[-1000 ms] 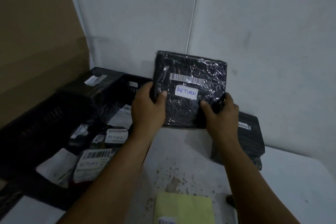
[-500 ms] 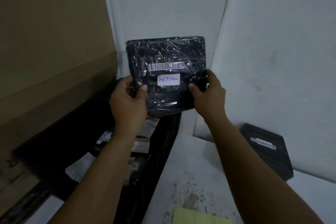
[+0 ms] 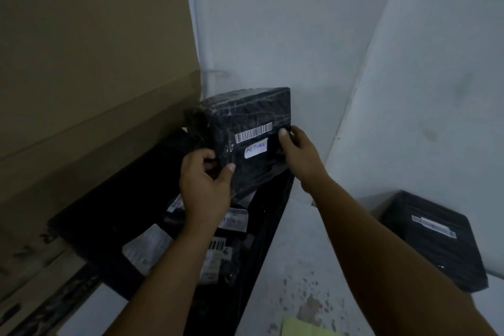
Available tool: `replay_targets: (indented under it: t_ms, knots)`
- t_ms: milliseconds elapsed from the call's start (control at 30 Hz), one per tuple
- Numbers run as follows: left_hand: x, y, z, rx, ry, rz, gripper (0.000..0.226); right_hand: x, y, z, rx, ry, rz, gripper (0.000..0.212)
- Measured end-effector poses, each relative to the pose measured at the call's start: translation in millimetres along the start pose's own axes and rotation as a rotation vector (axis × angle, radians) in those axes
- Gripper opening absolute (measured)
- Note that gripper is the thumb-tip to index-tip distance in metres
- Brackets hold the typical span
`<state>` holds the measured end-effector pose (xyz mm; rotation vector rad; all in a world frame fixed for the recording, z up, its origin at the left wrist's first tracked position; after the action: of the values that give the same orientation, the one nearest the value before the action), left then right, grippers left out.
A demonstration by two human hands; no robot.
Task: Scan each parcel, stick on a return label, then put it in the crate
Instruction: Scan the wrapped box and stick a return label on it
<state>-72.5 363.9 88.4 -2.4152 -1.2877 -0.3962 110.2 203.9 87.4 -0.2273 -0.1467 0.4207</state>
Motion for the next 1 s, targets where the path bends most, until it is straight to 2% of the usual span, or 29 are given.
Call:
replay_targets:
  t_ms: [67, 167, 300, 433, 500, 567, 667, 733, 767, 867, 933, 1000]
  knots:
    - [-0.5, 5.8, 4.2, 0.022, 0.006, 0.031, 0.035, -1.3, 1.2, 6.5, 0.020, 0.003, -0.051, 0.080]
    - [-0.3, 15.0, 9.3, 0.045, 0.012, 0.067, 0.041, -7.1, 8.4, 32.5, 0.087, -0.044, -0.124, 0.077]
    - [-2.4, 25.7, 18.4, 0.107, -0.011, 0.113, 0.038, -6.9, 34.0, 54.3, 0.142, 0.034, -0.068, 0.112]
    - [0.8, 27.1, 24.1, 0.120, -0.034, 0.162, 0.039, -2.8, 50.9, 58.0, 0.193, 0.121, -0.073, 0.117]
    - [1.5, 25.6, 28.4, 0.102, -0.028, 0.183, 0.036, -1.4, 54.4, 57.7, 0.215, 0.144, -0.096, 0.109]
    - [1.6, 22.7, 32.0, -0.033, -0.068, 0.199, 0.034, 1.1, 54.4, 54.4, 0.295, 0.149, -0.129, 0.089]
    - [11.4, 22.0, 39.5, -0.313, -0.235, 0.200, 0.078, -2.0, 59.2, 48.7, 0.280, 0.128, -0.117, 0.057]
    - [27.4, 24.7, 40.2, -0.282, -0.257, 0.213, 0.091, -7.8, 62.8, 43.1, 0.204, 0.115, -0.117, 0.041]
    - [34.8, 27.5, 40.0, -0.253, -0.265, 0.245, 0.093, -10.8, 63.5, 39.5, 0.188, 0.124, -0.123, 0.039]
    - [51.4, 34.3, 43.3, -0.137, -0.258, 0.295, 0.076, -14.7, 59.5, 30.4, 0.193, 0.155, -0.146, 0.042]
    - [58.3, 34.5, 45.9, -0.091, -0.229, 0.276, 0.061, -14.9, 54.6, 29.1, 0.186, 0.133, -0.169, 0.028]
    - [62.1, 35.5, 50.7, -0.082, -0.244, 0.242, 0.055, -16.4, 50.5, 29.5, 0.155, 0.116, -0.192, 0.023]
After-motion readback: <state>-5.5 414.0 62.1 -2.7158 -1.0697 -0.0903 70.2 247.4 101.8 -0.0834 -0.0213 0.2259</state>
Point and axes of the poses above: each hand's wrist, its own x-axis towards the middle knuckle, its own y-axis out of the palm, z = x × y, the point moved 8 cm from there along x, towards the middle knuckle, and after that the axes turned 2 degrees about z, right-handed, at the moved point
